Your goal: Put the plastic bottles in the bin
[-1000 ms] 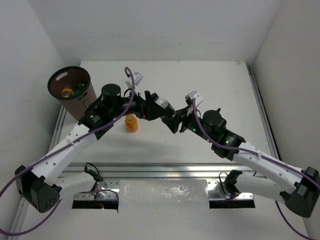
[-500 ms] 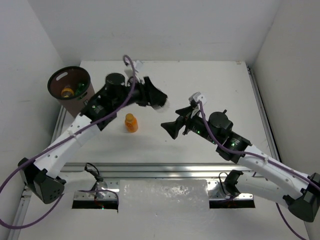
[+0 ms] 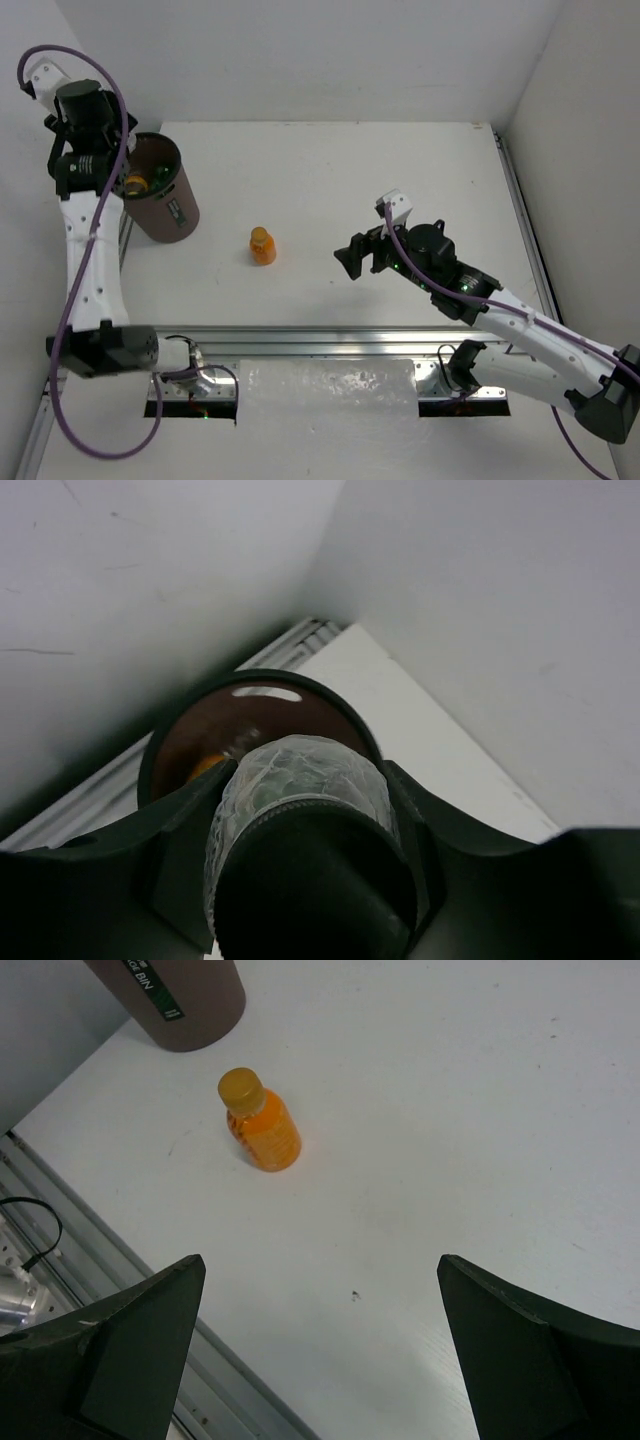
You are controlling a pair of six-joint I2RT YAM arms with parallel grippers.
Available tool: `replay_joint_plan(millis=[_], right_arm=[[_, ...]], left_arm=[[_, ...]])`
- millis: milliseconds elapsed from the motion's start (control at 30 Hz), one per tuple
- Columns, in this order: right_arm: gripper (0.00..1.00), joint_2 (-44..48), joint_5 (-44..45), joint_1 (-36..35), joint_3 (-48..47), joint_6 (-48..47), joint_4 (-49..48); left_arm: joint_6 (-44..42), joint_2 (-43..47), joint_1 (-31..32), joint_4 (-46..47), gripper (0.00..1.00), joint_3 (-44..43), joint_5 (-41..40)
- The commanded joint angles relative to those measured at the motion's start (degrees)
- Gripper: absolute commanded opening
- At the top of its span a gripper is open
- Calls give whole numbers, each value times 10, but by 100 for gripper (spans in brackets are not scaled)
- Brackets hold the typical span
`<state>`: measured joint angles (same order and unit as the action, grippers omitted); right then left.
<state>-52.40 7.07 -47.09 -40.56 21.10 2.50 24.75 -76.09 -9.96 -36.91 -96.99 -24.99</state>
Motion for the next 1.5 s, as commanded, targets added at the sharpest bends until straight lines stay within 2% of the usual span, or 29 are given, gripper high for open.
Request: replay_joint_plan(millis=[0, 67, 167, 300, 400, 433, 500, 600, 700, 967, 1267, 1367, 1467], right_arm=[[99, 16, 9, 2, -9, -11, -2], [99, 20, 8, 3, -11, -18, 4], [99, 21, 15, 4, -13, -26, 11], [99, 16, 16, 7, -15, -27, 15], [99, 13, 16, 11, -16, -28, 24], [99, 15, 18, 14, -15, -28, 26], [99, 20, 19, 22, -12, -26, 29], [99, 24, 11, 31, -7, -21, 31], [99, 20, 6, 38, -3, -21, 35], [99, 10, -23, 58, 6, -22, 39], [99, -1, -32, 60, 3, -24, 44], [99, -5, -36, 61, 2, -24, 44], [99, -8, -38, 62, 2, -24, 44]], left_arm=[[-21, -80, -37, -22, 37, -34, 6], [-8, -113, -38, -42, 62, -63, 22], [-2, -106, -38, -31, 99, -58, 48], [-25, -86, -26, -50, 100, -69, 64], [-51, -50, 54, -67, 100, -59, -22], [-54, -42, 106, -72, 100, -53, -31], [-48, -18, 160, -80, 100, -18, -10], [-25, -12, 296, -84, 100, 51, -16], [0, -38, 354, -76, 100, 116, -30], [15, -101, 371, -10, 100, 232, 70], [28, -156, 372, 1, 100, 258, 50], [28, -161, 372, 7, 96, 275, 50], [32, -165, 371, 10, 87, 293, 49]])
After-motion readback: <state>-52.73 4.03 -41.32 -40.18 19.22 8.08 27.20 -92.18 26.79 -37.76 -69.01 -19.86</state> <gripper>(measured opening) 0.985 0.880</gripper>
